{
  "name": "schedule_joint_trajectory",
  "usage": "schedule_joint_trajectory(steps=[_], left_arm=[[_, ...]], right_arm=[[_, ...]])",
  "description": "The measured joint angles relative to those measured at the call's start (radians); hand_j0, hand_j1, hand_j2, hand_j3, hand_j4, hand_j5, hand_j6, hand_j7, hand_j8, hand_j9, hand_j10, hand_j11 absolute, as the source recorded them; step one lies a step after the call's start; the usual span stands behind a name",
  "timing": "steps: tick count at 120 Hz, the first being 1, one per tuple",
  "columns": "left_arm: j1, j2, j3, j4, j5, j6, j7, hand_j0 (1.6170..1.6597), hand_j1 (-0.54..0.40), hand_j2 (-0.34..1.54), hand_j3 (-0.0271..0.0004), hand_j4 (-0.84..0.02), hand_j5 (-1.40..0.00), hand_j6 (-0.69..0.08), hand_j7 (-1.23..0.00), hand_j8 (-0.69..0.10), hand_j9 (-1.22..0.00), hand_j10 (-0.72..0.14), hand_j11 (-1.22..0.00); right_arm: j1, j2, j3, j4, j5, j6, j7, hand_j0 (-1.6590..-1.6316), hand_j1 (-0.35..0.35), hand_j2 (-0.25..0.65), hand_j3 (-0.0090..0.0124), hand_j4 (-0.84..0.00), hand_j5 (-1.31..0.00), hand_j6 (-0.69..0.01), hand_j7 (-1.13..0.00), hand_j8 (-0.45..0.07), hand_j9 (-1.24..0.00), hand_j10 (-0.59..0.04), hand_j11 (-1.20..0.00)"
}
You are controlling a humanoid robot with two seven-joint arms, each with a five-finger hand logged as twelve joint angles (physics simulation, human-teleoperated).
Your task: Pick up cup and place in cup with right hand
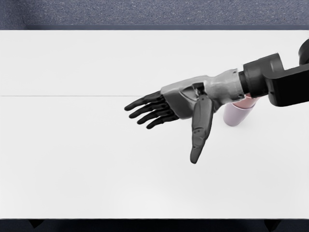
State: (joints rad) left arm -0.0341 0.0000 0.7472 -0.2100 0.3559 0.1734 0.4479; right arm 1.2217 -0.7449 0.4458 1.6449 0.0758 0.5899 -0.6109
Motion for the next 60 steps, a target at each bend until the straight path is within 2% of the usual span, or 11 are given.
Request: schedule_joint_trajectory(steps=[11, 24, 38, 60], left_arm=[[0.0, 0.0, 0.0, 0.0, 0.0, 0.0, 0.0, 1.6581, 0.349, 0.0, 0.0, 0.0, 0.0, 0.0, 0.0, 0.0, 0.0, 0.0, 0.0], [0.0, 0.0, 0.0, -0.001, 0.0, 0.0, 0.0, 1.6581, 0.349, 0.0, 0.0, 0.0, 0.0, 0.0, 0.0, 0.0, 0.0, 0.0, 0.0], [0.0, 0.0, 0.0, -0.008, 0.0, -0.001, 0.0, 1.6581, 0.349, 0.0, 0.0, 0.0, 0.0, 0.0, 0.0, 0.0, 0.0, 0.0, 0.0], [0.0, 0.0, 0.001, -0.016, 0.0, -0.002, 0.0, 1.6581, 0.349, 0.0, -0.0001, 0.0, 0.0, 0.0, 0.0, 0.0, 0.0, 0.0, 0.0]], right_arm=[[-0.139, -0.087, 0.102, 0.006, 0.04, 0.012, 0.0, -1.6581, -0.263, -0.014, 0.0, -0.073, -0.09, -0.073, -0.09, -0.073, -0.09, -0.072, -0.09], [-0.234, -0.198, 0.151, 0.007, 0.088, 0.018, 0.0, -1.6581, -0.243, -0.017, 0.0, -0.089, -0.12, -0.089, -0.12, -0.089, -0.12, -0.089, -0.12], [-0.274, -0.27, 0.169, 0.005, 0.12, 0.02, 0.0, -1.6581, -0.237, -0.018, 0.0, -0.093, -0.12, -0.093, -0.12, -0.093, -0.12, -0.093, -0.12], [-0.292, -0.351, 0.176, -0.012, 0.143, 0.021, 0.0, -1.6581, -0.261, -0.014, 0.0, -0.073, -0.1, -0.073, -0.1, -0.073, -0.1, -0.074, -0.1]])
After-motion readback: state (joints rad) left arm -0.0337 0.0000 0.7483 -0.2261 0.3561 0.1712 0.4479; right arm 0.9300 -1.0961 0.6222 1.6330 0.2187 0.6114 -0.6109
